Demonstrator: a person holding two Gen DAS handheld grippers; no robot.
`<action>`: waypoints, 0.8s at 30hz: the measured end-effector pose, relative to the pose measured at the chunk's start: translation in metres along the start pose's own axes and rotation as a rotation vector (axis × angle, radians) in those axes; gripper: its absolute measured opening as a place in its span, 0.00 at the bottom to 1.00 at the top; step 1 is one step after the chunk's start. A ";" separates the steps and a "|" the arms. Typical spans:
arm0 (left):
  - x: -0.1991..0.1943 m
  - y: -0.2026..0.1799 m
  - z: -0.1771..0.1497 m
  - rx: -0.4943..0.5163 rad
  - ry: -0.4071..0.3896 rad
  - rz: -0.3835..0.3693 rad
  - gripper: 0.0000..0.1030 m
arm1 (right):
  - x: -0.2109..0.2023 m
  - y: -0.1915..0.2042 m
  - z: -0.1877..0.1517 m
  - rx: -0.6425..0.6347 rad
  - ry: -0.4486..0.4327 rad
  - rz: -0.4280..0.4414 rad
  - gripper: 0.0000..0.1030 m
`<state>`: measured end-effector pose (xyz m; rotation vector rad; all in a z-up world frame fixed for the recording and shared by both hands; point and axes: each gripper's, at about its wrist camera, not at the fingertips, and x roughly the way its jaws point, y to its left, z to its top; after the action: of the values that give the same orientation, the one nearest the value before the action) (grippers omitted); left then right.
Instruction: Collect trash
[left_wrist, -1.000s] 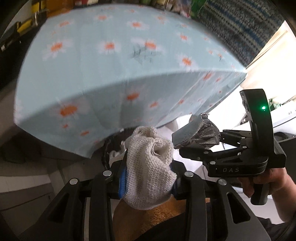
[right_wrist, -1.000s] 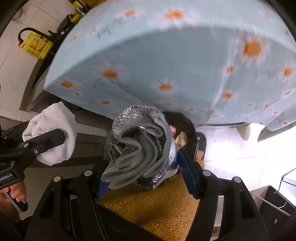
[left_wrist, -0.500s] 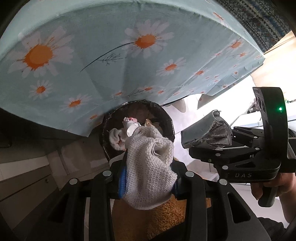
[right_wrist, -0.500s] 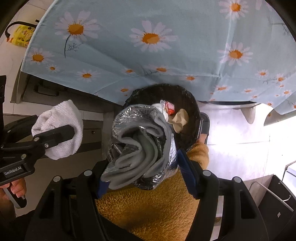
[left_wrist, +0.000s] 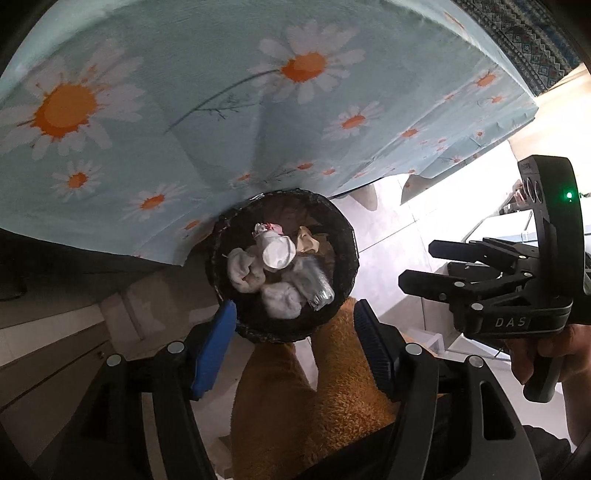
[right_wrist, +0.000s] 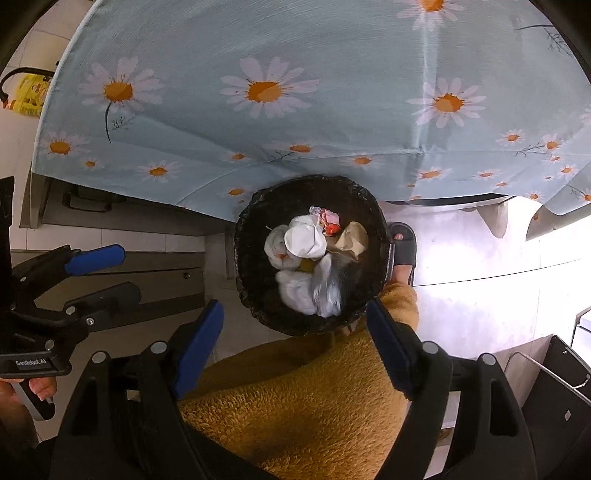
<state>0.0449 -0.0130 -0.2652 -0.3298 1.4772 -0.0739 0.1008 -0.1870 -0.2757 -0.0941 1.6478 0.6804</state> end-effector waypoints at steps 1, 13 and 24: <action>-0.001 0.001 0.000 -0.001 0.000 0.002 0.62 | -0.001 0.001 0.001 -0.003 -0.001 -0.002 0.77; -0.028 0.016 -0.003 -0.035 -0.037 -0.012 0.62 | -0.042 0.022 0.002 -0.037 -0.088 -0.039 0.77; -0.102 0.009 -0.006 -0.062 -0.204 0.028 0.77 | -0.125 0.069 0.003 -0.201 -0.269 -0.049 0.80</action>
<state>0.0278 0.0197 -0.1695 -0.3562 1.2834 0.0275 0.0998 -0.1686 -0.1339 -0.1789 1.3141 0.7845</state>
